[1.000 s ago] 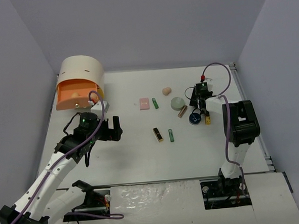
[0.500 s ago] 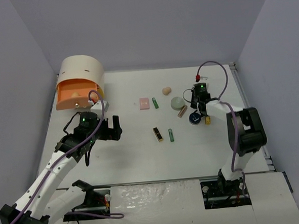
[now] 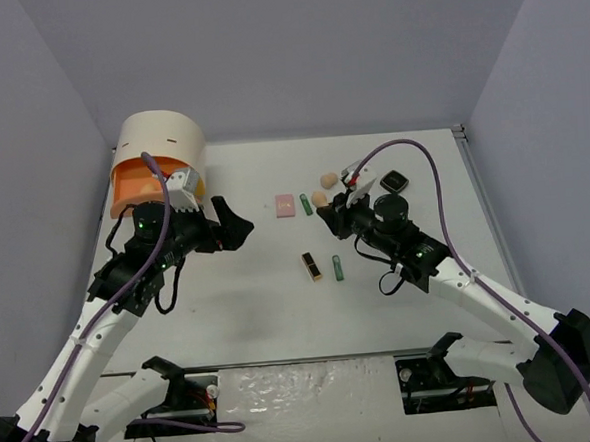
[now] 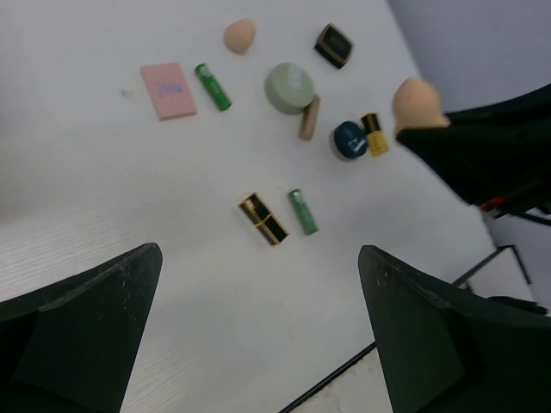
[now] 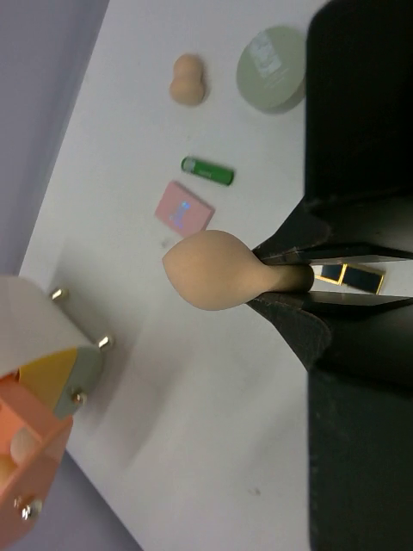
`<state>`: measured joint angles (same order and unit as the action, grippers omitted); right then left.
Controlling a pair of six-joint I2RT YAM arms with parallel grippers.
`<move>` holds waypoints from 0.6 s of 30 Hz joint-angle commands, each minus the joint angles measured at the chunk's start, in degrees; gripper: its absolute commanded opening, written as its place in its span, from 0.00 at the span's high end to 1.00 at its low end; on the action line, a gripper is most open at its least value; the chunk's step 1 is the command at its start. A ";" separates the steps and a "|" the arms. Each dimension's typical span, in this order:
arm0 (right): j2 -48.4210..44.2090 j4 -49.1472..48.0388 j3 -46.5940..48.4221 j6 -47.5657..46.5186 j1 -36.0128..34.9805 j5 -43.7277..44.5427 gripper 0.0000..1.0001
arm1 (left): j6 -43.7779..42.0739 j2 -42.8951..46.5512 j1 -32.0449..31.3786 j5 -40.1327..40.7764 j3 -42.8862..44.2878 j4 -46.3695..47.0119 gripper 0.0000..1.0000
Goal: Organize the makeup
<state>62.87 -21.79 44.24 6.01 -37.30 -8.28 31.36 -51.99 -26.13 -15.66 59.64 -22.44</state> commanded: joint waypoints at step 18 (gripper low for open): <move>0.68 -15.05 1.90 0.76 -12.28 -7.01 1.00 | 17.18 -7.53 -7.91 -5.60 4.42 19.14 0.04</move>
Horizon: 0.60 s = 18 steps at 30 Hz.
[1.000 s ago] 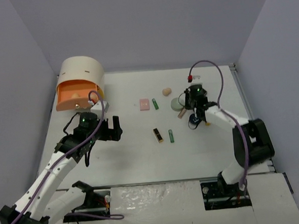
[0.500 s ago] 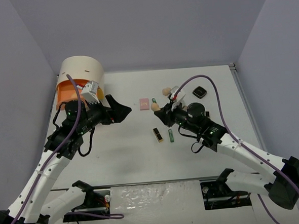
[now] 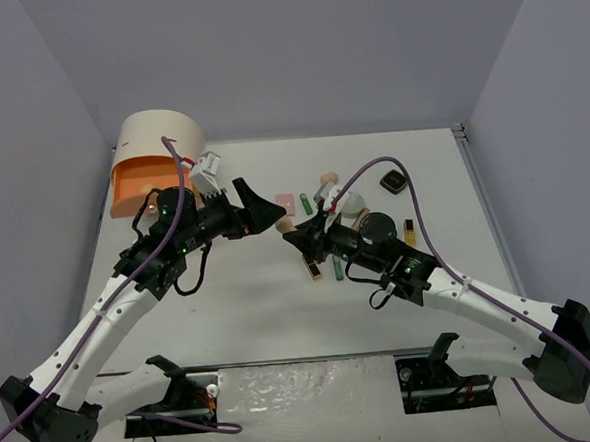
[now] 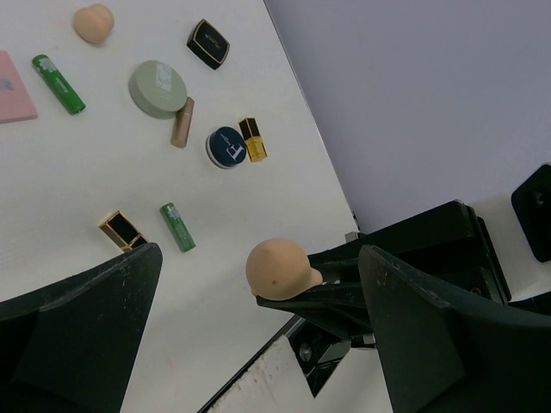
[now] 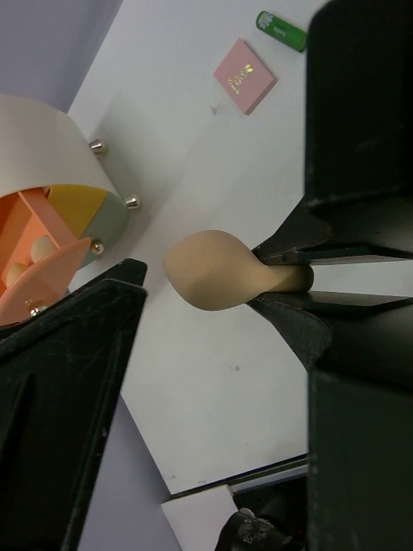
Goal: Organize the makeup
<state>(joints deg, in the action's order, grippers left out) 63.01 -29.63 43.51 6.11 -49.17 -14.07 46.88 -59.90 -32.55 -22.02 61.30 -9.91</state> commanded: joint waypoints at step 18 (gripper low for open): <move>0.88 -7.99 1.77 0.85 -0.49 0.30 0.98 | 2.07 -1.62 -5.81 4.44 0.65 8.94 0.82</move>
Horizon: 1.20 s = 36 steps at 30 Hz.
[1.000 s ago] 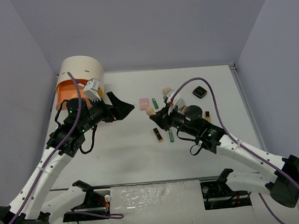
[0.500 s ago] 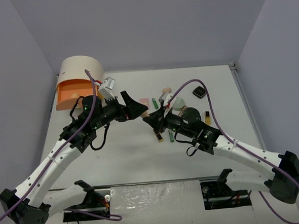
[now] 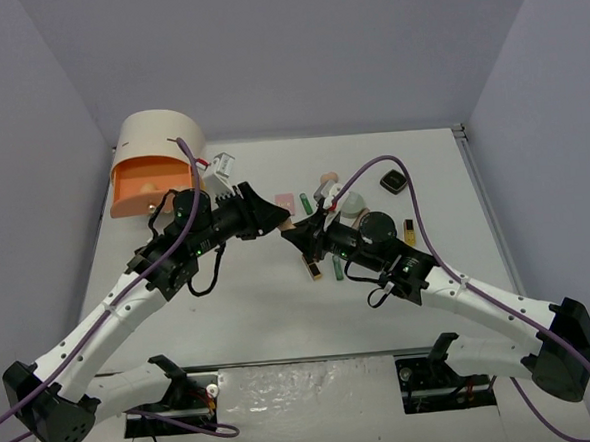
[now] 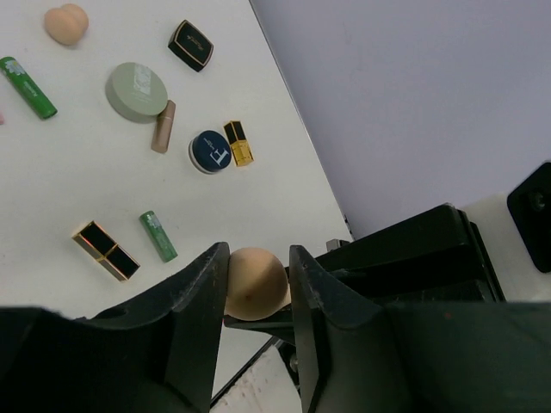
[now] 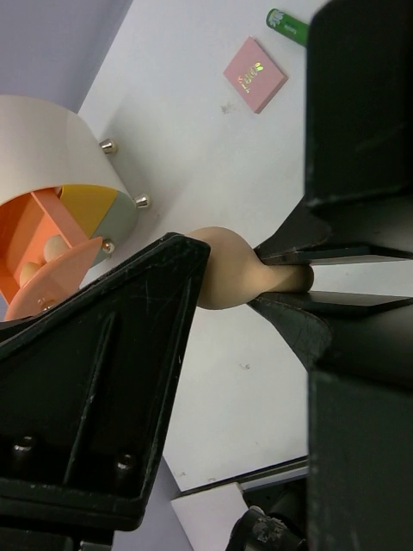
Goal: Organize the makeup
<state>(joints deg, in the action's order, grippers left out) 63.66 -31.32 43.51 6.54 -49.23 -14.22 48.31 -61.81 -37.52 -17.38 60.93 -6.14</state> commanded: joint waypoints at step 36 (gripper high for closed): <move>-11.36 6.14 -3.67 -4.53 -0.25 11.68 0.00 | -26.89 -6.81 23.92 24.31 23.91 -15.47 1.00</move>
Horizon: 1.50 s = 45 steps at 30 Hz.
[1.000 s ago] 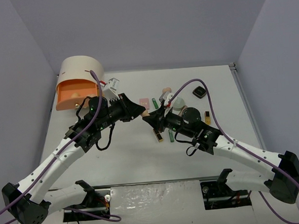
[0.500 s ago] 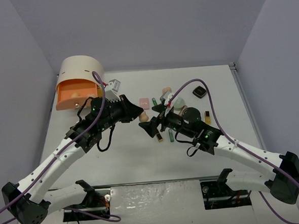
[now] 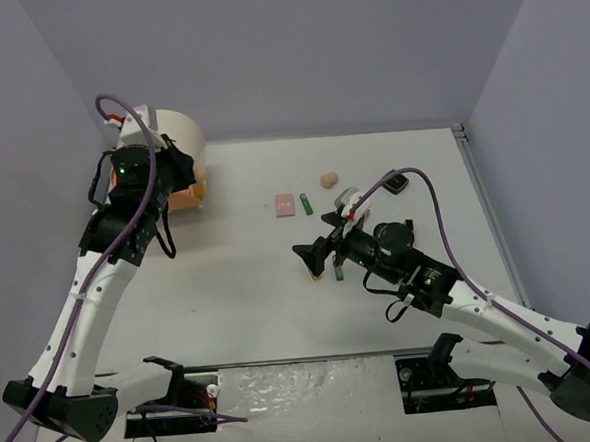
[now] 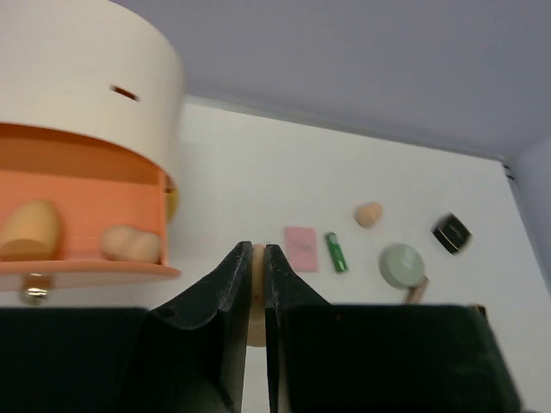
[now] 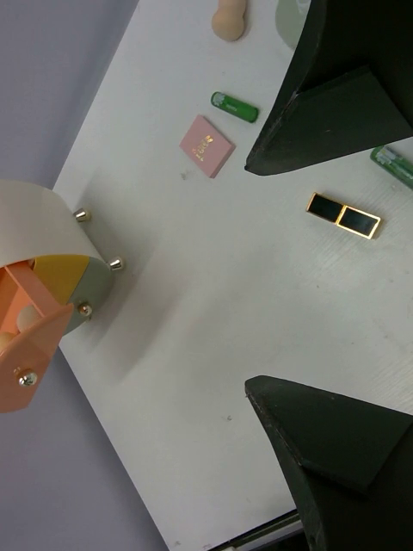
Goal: Organize the makeup
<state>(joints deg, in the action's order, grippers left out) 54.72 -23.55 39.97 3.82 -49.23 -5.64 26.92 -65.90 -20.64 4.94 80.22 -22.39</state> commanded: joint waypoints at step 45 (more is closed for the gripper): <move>4.46 10.80 5.33 4.08 15.86 14.10 0.00 | -3.82 -3.02 23.10 -8.29 1.54 5.12 0.16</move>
<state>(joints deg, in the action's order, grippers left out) 54.63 -11.78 40.43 4.97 -37.80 8.21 21.77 -76.68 2.33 0.18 78.17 -17.29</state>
